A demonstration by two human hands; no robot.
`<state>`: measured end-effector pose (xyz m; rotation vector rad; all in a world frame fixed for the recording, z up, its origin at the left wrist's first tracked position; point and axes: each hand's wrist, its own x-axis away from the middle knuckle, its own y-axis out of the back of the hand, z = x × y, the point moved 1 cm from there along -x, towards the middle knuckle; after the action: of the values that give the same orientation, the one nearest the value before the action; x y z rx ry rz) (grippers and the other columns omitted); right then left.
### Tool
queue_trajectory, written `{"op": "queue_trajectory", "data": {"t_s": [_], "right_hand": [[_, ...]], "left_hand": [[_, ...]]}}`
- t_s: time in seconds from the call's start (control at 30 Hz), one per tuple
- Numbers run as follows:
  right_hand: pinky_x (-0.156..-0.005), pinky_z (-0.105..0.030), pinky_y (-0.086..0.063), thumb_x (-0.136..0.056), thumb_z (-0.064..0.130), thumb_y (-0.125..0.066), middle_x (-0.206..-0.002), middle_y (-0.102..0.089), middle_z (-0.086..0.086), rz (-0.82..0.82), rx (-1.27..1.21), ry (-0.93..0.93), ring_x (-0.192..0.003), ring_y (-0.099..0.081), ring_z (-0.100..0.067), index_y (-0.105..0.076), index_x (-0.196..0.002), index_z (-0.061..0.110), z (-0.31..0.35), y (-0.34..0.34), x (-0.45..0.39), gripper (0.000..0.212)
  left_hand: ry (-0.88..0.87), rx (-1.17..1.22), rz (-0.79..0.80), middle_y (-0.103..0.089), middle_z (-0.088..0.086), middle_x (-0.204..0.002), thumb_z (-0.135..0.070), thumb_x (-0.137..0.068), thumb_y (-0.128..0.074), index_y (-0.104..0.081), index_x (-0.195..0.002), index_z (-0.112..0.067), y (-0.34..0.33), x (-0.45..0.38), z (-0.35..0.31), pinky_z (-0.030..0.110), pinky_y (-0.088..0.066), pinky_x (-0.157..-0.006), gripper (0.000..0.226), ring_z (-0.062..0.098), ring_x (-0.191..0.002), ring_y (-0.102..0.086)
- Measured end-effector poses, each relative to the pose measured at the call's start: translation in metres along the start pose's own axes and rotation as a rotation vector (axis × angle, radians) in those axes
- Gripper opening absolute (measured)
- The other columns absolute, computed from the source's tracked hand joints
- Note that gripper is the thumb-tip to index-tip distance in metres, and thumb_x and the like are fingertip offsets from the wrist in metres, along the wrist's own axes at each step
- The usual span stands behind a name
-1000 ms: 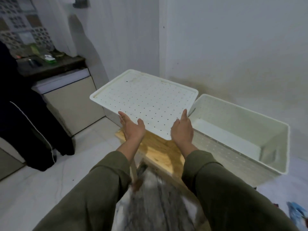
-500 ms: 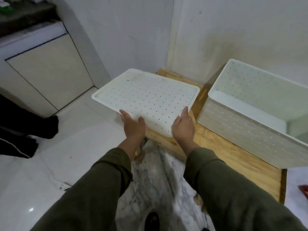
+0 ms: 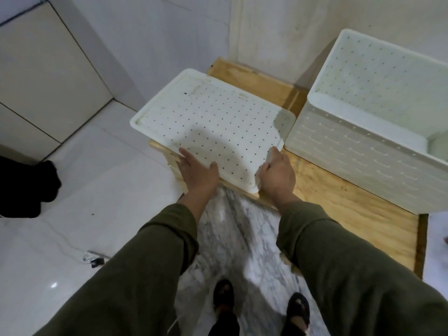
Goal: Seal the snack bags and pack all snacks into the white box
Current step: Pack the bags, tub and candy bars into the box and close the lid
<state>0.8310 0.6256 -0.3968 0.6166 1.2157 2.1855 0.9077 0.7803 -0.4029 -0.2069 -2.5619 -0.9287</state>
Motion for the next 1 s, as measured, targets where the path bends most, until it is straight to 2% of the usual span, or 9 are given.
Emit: {"op": "queue_trajectory", "data": {"t_s": [0.13,0.33,0.43,0.53,0.63,0.7,0.77,0.9,1.0], "right_hand": [[-0.083,-0.040,-0.045,-0.094,0.021,-0.043,-0.134,-0.039,-0.016,-0.010,0.003,-0.021,-0.117,-0.046,-0.034,-0.030,-0.143,0.019,0.001,0.016,0.001,0.050],[-0.091,-0.037,-0.043,-0.095,0.033,-0.043,-0.134,-0.037,-0.013,-0.015,-0.087,0.034,-0.120,-0.043,-0.030,-0.025,-0.147,0.022,0.004,0.054,0.008,0.056],[-0.093,-0.034,-0.041,-0.095,0.032,-0.045,-0.135,-0.038,-0.012,-0.033,-0.133,0.120,-0.121,-0.044,-0.029,-0.032,-0.144,0.019,0.013,0.086,0.021,0.053],[-0.094,-0.036,-0.042,-0.092,0.028,-0.049,-0.132,-0.042,-0.011,-0.069,-0.074,0.253,-0.117,-0.048,-0.029,-0.041,-0.139,0.016,0.024,0.133,0.035,0.049],[-0.093,-0.035,-0.043,-0.089,0.026,-0.052,-0.129,-0.045,-0.008,-0.129,-0.003,0.337,-0.115,-0.049,-0.026,-0.048,-0.134,0.017,0.026,0.190,0.046,0.046],[-0.094,-0.036,-0.044,-0.088,0.027,-0.054,-0.130,-0.044,-0.007,-0.168,0.021,0.335,-0.116,-0.049,-0.025,-0.049,-0.133,0.018,0.015,0.226,0.052,0.046],[-0.098,-0.038,-0.042,-0.088,0.030,-0.055,-0.134,-0.041,-0.006,-0.198,0.081,0.318,-0.121,-0.046,-0.024,-0.046,-0.135,0.021,-0.004,0.261,0.057,0.049],[-0.109,-0.040,-0.027,-0.087,0.042,-0.053,-0.148,-0.031,-0.003,-0.227,0.236,0.206,-0.138,-0.028,-0.020,-0.038,-0.141,0.029,-0.065,0.328,0.070,0.057],[-0.111,-0.042,-0.023,-0.087,0.045,-0.053,-0.150,-0.028,-0.002,-0.249,0.274,0.116,-0.141,-0.023,-0.020,-0.036,-0.141,0.031,-0.126,0.377,0.088,0.058]], "left_hand": [[0.054,-0.132,0.012,0.020,0.020,-0.156,-0.038,-0.094,-0.050,0.009,-0.151,-0.018,0.003,0.006,-0.008,0.045,-0.019,-0.118,0.084,0.035,-0.147,0.005],[-0.093,-0.221,0.002,0.021,0.012,-0.157,-0.041,-0.096,-0.043,0.005,-0.151,-0.020,0.013,0.033,-0.037,0.046,-0.013,-0.120,0.077,0.029,-0.147,0.010],[-0.209,-0.204,-0.030,0.016,0.015,-0.158,-0.036,-0.096,-0.046,0.000,-0.151,-0.015,0.027,0.056,-0.072,0.046,-0.015,-0.118,0.075,0.030,-0.147,0.009],[-0.303,-0.165,-0.024,0.013,0.014,-0.158,-0.033,-0.097,-0.046,-0.001,-0.151,-0.015,0.041,0.082,-0.114,0.047,-0.012,-0.119,0.072,0.030,-0.147,0.009],[-0.454,-0.129,0.016,-0.012,0.012,-0.158,-0.029,-0.096,-0.048,-0.015,-0.150,-0.013,0.048,0.112,-0.163,0.043,-0.020,-0.115,0.065,0.028,-0.146,-0.013],[-0.581,-0.122,0.042,-0.030,0.011,-0.151,-0.025,-0.093,-0.051,-0.027,-0.146,-0.013,0.045,0.138,-0.194,0.041,-0.030,-0.110,0.059,0.028,-0.139,-0.030],[-0.693,-0.151,0.070,-0.036,0.012,-0.146,-0.025,-0.091,-0.055,-0.032,-0.143,-0.014,0.034,0.164,-0.220,0.041,-0.034,-0.107,0.058,0.029,-0.134,-0.036],[-0.880,-0.302,0.128,-0.029,0.007,-0.152,-0.033,-0.089,-0.057,-0.026,-0.146,-0.017,-0.010,0.219,-0.262,0.045,-0.029,-0.112,0.067,0.025,-0.142,-0.021],[-0.940,-0.348,0.175,-0.023,0.006,-0.155,-0.035,-0.088,-0.058,-0.024,-0.147,-0.019,-0.054,0.266,-0.289,0.048,-0.026,-0.113,0.069,0.025,-0.146,-0.012]]}}
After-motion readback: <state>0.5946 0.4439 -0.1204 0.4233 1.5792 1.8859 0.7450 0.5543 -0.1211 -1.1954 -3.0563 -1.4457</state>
